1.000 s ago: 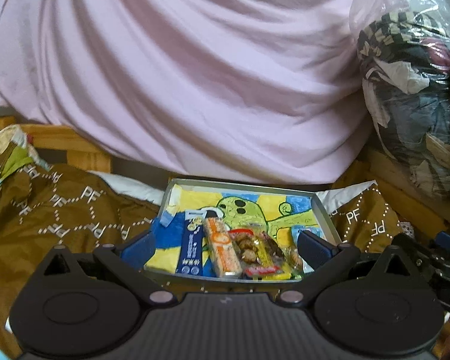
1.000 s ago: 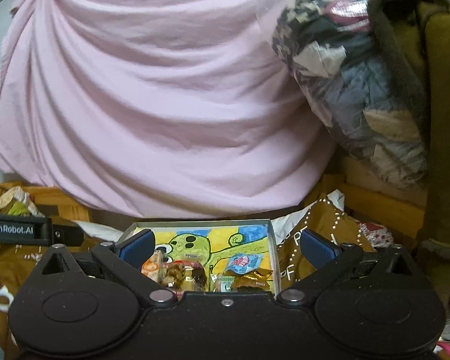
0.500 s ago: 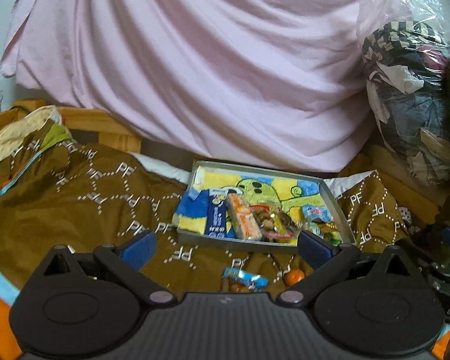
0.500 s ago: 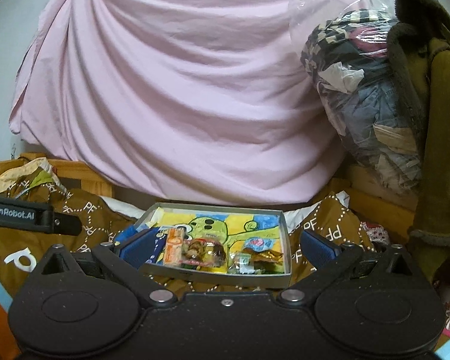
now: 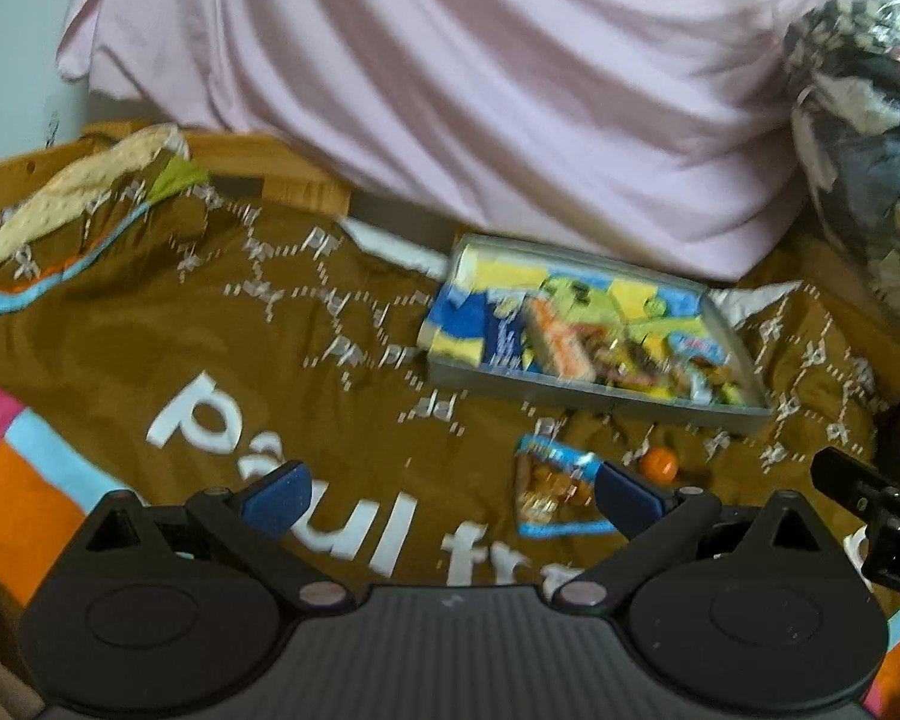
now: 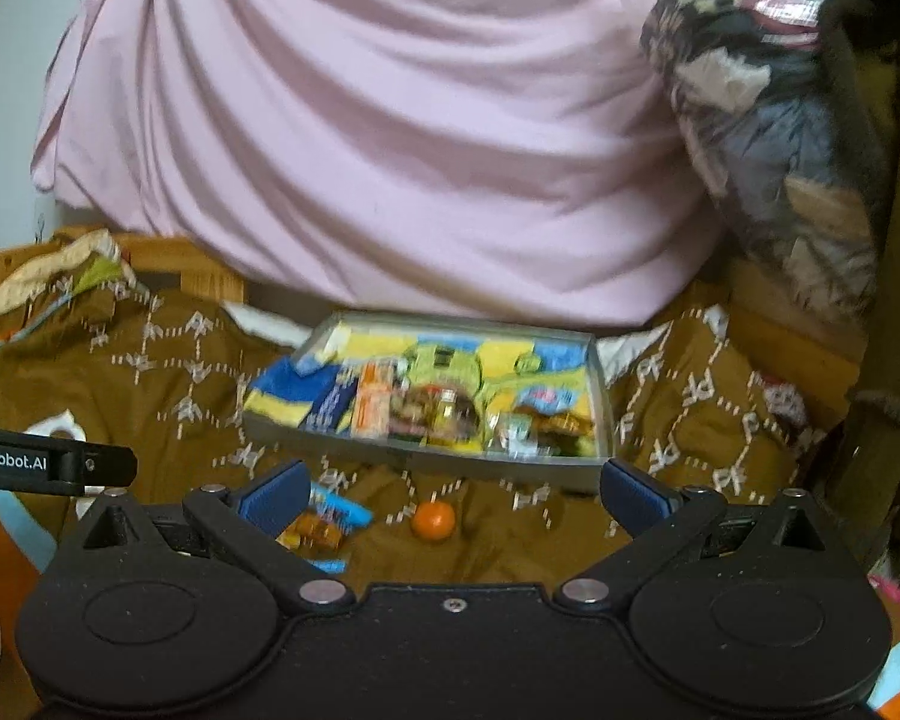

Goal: Organize snacks
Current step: 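Lift both tools and move them back over the orange and remaining snack bag, then lower left gripper to the yellow-blue snack bag while right gripper lowers to the orange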

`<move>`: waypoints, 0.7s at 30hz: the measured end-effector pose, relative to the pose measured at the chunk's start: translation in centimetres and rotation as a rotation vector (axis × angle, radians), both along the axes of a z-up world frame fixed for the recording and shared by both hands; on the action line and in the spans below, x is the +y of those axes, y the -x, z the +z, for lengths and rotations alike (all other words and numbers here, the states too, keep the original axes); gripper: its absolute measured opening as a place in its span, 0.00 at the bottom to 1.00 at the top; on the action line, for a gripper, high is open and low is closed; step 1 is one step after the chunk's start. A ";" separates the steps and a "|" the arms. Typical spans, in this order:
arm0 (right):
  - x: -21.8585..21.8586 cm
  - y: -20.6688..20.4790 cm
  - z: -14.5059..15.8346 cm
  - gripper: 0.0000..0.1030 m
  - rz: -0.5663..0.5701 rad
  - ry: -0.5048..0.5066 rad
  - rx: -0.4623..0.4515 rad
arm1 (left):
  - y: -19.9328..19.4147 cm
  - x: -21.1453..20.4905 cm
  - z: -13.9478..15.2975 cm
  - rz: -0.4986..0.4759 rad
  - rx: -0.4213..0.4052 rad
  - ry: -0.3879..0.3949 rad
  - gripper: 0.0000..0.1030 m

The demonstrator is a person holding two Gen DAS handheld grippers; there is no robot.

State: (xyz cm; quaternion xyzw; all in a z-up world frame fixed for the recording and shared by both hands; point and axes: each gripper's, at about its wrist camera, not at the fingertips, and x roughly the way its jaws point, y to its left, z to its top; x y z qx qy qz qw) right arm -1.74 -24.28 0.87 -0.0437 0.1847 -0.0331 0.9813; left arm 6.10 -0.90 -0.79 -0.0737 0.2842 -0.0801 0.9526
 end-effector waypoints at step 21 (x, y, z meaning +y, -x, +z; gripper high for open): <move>0.3 -1.1 -1.5 0.99 -0.003 0.021 0.124 | -0.7 -0.2 -1.7 0.037 0.097 -0.102 1.00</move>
